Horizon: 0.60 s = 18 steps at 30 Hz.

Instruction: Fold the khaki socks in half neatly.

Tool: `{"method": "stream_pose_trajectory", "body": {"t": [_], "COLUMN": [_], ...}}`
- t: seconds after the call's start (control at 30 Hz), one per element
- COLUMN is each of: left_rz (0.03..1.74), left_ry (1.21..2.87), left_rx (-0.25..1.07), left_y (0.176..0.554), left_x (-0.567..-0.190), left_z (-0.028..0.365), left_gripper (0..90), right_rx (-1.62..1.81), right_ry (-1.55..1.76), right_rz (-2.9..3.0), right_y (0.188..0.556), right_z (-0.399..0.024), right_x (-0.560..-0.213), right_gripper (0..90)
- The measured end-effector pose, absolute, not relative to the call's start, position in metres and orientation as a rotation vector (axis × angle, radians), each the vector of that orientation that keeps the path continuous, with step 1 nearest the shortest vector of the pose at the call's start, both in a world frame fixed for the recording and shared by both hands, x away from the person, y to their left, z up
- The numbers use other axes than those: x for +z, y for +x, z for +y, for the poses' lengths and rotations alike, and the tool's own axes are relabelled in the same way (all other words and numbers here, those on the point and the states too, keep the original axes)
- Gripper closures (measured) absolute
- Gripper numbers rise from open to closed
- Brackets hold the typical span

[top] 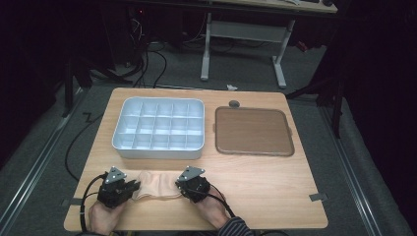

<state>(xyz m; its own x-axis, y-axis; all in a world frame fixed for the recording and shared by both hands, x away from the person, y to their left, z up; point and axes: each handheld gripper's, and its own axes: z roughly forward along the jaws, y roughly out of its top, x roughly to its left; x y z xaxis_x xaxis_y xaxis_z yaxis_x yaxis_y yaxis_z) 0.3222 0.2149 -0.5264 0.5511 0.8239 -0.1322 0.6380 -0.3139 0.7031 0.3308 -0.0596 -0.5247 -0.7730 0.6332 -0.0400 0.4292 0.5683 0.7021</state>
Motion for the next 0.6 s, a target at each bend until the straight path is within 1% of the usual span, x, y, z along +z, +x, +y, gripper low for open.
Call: {"method": "stream_pose_trajectory", "body": {"t": [0.3,0.47,0.6], "left_rz": [1.143,1.124,1.087], "left_ry": [2.006,1.987,1.999], "left_rx": [0.275,0.23,0.228], "left_y": [0.321,0.322,0.321], "left_x": [-0.519,-0.515,-0.51], "left_z": [0.211,0.201,0.187], "left_gripper": [80.8,80.7,80.7], "right_rx": [1.014,1.025,1.027], "right_ry": [0.885,0.893,0.898], "right_rz": [2.509,2.509,2.5], "right_y": [0.329,0.328,0.326], "right_z": [-0.072,-0.086,-0.099], "right_x": [-0.519,-0.513,-0.509], "right_gripper": [84.8,84.8,84.8]}}
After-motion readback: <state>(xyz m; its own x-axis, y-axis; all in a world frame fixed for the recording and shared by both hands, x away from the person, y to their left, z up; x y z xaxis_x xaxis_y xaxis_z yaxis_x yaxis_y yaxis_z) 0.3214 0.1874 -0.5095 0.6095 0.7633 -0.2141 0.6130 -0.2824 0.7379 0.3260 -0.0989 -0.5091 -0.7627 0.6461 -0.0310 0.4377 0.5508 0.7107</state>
